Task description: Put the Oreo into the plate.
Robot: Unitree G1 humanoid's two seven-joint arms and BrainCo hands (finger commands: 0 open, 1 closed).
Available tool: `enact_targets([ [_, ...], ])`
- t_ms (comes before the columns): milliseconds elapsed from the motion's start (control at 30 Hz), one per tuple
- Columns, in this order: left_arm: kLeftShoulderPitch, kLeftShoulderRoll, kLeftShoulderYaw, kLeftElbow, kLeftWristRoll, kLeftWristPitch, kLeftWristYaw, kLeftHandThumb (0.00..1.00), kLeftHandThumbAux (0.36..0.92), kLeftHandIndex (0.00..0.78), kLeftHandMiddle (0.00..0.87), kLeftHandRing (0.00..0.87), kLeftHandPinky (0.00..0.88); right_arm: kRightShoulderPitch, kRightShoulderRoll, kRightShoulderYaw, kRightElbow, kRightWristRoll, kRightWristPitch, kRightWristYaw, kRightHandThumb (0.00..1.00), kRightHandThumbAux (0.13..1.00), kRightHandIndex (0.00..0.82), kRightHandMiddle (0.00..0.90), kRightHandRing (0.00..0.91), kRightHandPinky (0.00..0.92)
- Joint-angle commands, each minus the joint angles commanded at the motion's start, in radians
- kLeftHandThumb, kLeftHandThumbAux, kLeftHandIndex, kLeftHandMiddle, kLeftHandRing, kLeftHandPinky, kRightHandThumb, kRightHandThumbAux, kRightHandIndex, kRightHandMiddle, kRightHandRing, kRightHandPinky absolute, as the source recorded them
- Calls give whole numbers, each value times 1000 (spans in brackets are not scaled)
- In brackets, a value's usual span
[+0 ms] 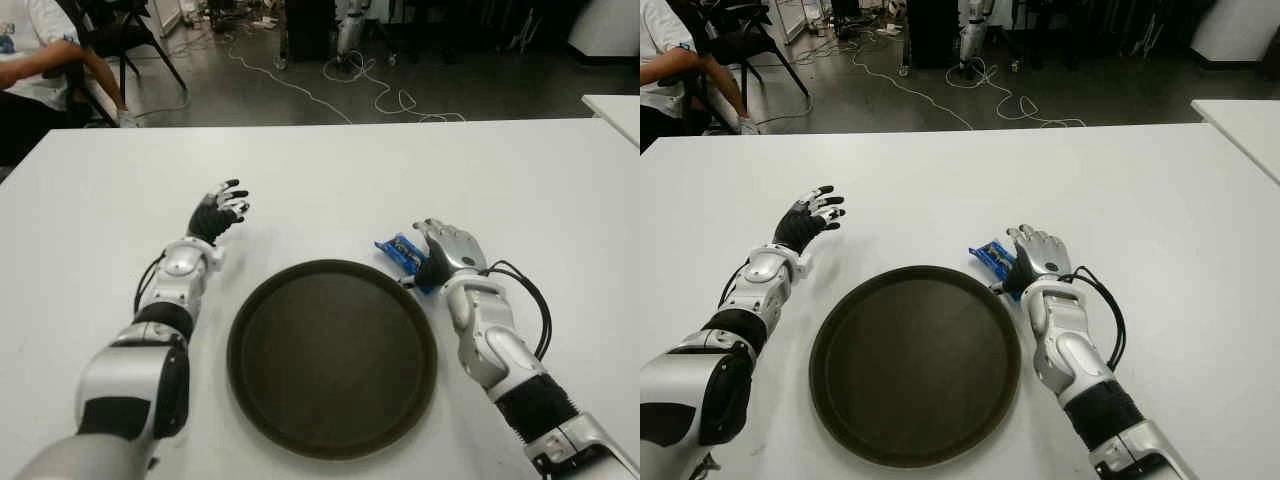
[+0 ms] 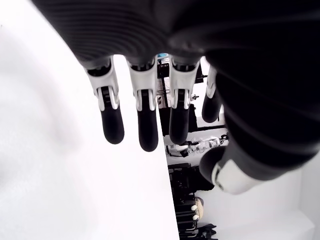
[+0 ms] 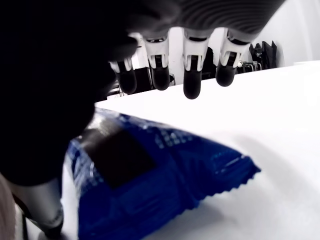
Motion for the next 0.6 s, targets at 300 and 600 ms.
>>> enact_targets([
  [300, 3, -3, -1, -5, 0, -11, -1, 96, 715, 139, 211, 213, 216, -38, 13, -17, 127, 47, -48, -82, 0, 715, 156, 170, 176, 149],
  [600, 1, -6, 2, -7, -5, 1, 0, 105, 706, 129, 202, 213, 227, -44, 16, -36, 177, 103, -108, -125, 0, 734, 157, 161, 171, 156],
])
